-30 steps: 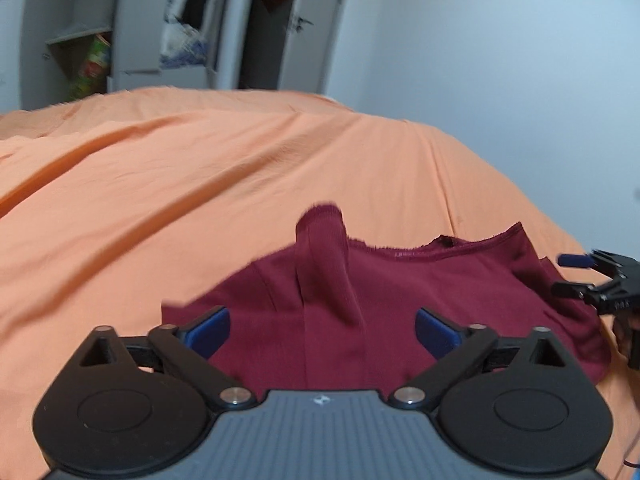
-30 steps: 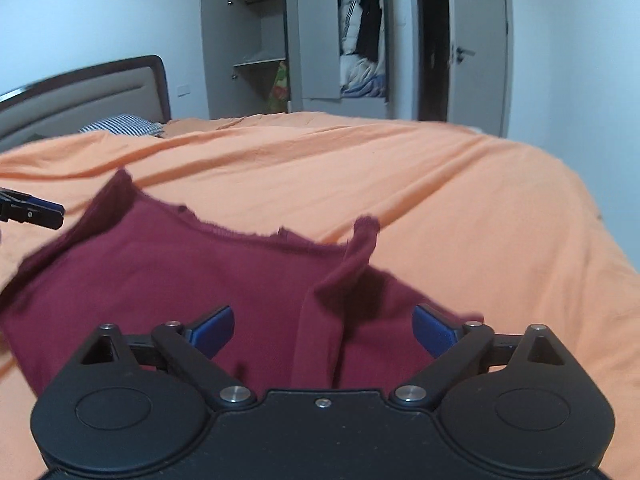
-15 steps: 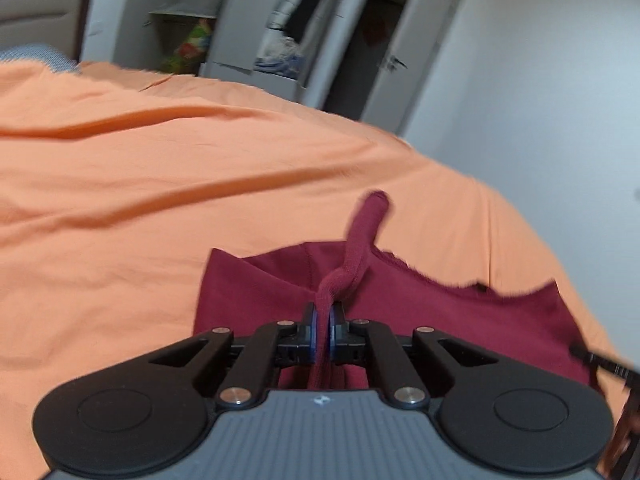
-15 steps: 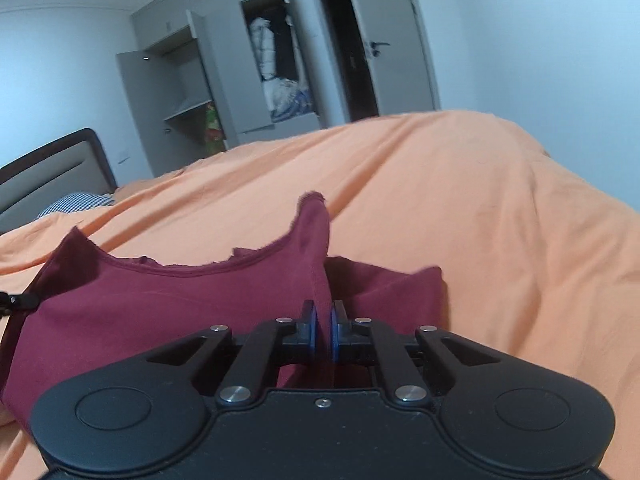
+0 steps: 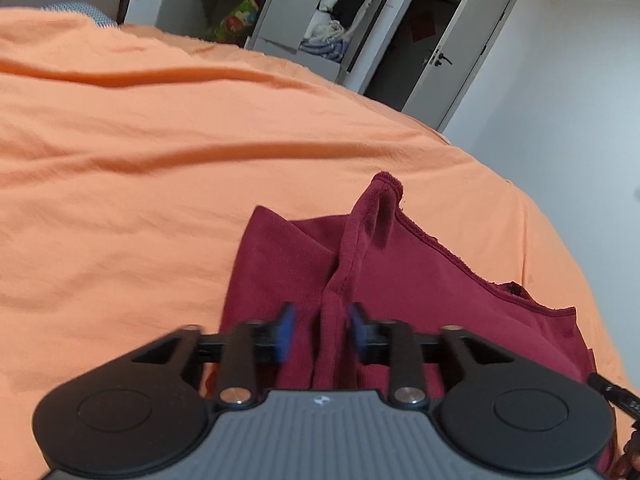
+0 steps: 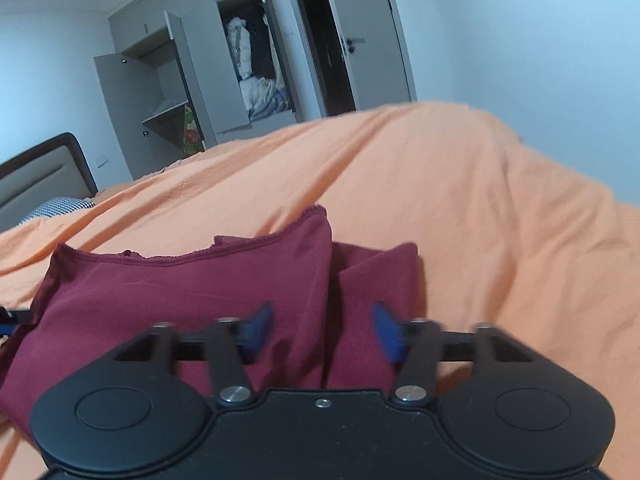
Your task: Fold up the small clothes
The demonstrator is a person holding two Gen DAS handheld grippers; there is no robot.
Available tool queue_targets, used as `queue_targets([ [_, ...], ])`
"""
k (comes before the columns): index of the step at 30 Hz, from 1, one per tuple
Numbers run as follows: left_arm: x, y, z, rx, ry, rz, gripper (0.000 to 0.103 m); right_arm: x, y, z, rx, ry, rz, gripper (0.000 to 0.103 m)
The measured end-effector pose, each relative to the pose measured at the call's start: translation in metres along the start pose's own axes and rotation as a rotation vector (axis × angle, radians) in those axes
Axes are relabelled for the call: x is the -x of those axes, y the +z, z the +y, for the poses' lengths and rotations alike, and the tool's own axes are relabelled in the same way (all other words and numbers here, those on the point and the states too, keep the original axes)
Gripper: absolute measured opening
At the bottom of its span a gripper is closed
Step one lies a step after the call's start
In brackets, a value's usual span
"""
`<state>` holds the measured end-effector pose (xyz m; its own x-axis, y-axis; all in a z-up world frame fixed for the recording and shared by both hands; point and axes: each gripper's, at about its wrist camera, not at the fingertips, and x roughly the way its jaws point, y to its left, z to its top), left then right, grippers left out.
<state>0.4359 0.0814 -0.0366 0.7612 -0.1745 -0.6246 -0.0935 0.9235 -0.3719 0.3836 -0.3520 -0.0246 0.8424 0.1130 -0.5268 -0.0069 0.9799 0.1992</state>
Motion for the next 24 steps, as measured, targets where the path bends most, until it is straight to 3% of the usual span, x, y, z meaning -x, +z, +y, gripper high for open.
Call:
queue_targets([
  [2, 0.009, -0.004, -0.004, -0.008, 0.011, -0.026, 0.074, 0.009, -0.006, 0.009, 0.047, -0.031, -0.026, 0.09],
  [3, 0.013, -0.007, -0.005, -0.011, 0.024, -0.042, 0.08, 0.012, -0.009, 0.012, 0.067, -0.054, -0.035, 0.099],
  [4, 0.018, -0.01, -0.007, -0.015, 0.043, -0.055, 0.085, 0.014, -0.014, 0.014, 0.087, -0.084, -0.044, 0.101],
  [6, 0.024, -0.017, -0.009, -0.027, 0.082, -0.076, 0.09, 0.012, -0.025, 0.019, 0.122, -0.153, -0.044, 0.102],
  [8, 0.029, -0.029, -0.006, -0.019, 0.141, -0.093, 0.103, 0.004, -0.036, 0.016, 0.119, -0.219, -0.01, 0.102],
  [11, 0.028, -0.05, 0.002, 0.009, 0.22, -0.113, 0.102, -0.001, -0.048, 0.004, 0.074, -0.205, -0.029, 0.102],
  [16, 0.027, -0.083, 0.016, 0.0, 0.192, -0.242, 0.102, -0.004, -0.053, 0.0, 0.06, -0.194, -0.055, 0.102],
  [22, 0.022, -0.082, 0.017, -0.018, 0.2, -0.252, 0.102, 0.0, -0.056, 0.005, 0.068, -0.205, -0.067, 0.102],
  [24, 0.023, -0.083, 0.019, -0.011, 0.187, -0.26, 0.102, 0.014, -0.054, 0.011, 0.057, -0.229, -0.125, 0.102],
])
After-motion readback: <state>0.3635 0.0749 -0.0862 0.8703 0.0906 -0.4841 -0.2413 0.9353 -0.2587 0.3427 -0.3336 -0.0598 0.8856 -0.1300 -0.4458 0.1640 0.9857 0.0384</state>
